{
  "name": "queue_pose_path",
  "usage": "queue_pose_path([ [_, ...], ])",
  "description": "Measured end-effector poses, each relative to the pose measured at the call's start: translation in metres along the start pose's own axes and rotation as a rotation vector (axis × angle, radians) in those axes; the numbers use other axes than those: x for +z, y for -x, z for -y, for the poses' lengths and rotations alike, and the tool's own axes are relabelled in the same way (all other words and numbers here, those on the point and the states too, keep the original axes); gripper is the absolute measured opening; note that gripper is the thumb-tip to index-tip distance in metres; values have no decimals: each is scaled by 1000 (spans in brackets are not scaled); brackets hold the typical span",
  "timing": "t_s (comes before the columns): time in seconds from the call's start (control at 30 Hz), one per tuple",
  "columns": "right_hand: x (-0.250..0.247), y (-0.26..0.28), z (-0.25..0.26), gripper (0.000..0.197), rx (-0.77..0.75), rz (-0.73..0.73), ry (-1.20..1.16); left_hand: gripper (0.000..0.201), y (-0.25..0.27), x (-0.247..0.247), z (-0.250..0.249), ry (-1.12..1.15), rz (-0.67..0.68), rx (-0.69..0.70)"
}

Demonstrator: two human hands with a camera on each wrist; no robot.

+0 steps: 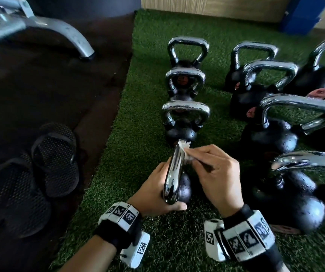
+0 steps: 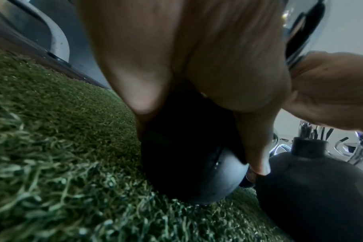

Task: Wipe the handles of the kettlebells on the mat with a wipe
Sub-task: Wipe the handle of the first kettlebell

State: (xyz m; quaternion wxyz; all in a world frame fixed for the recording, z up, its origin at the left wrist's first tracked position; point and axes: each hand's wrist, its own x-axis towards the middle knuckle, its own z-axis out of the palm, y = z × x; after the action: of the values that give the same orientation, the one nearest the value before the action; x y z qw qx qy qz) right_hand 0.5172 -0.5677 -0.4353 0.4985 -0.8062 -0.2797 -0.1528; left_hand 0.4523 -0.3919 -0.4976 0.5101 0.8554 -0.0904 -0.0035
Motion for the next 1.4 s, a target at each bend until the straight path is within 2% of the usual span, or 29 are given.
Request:
queue_pose_path([
  [0.2, -13, -14, 8, 25, 25, 86, -35, 117, -4, 2, 4, -5, 0, -3],
  [0.3, -17, 2, 18, 25, 24, 161, -39, 108, -6, 3, 7, 35, 25, -35],
  [0.4, -21, 18, 23, 23, 172, 237, -209, 95, -8, 3, 8, 27, 45, -59],
  [0.47, -21, 20, 21, 23, 306, 226, -377, 97, -9, 3, 7, 27, 31, -52],
  [0.53, -18, 26, 21, 23, 350, 195, -458, 98, -9, 2, 5, 26, 15, -32],
  [0.67, -14, 49, 29, 22, 366, 263, -432, 88, -8, -1, -1, 33, 12, -2],
  [0.8, -15, 53, 23, 22, 371, 279, -361, 94, -6, 1, -4, -11, -1, 37],
  [0.9, -8, 57, 23, 18, 385, 262, -244, 72, -5, -1, -5, 8, 9, 1],
  [1.0, -4, 61, 21, 18, 344, 248, -158, 71, -5, -4, -9, -1, 17, -12],
  [1.07, -6, 57, 17, 11, 290, 309, -167, 66, -5, -4, -11, -5, 41, -13],
  [1.1, -9, 53, 15, 9, 260, 357, -171, 70, -4, -3, -12, -16, 57, -16],
  [1.2, -10, 36, 7, 15, 245, 544, -169, 106, -2, -2, -9, -46, 64, -36],
  [1.23, -9, 30, 5, 18, 244, 596, -164, 112, -2, -3, -8, -30, 55, -44],
  [1.33, -5, 18, 0, 22, 232, 697, -203, 115, -2, -4, -8, 19, 68, -36],
  [1.4, -5, 13, 0, 24, 277, 781, -363, 108, 0, -4, -10, 41, 76, -32],
])
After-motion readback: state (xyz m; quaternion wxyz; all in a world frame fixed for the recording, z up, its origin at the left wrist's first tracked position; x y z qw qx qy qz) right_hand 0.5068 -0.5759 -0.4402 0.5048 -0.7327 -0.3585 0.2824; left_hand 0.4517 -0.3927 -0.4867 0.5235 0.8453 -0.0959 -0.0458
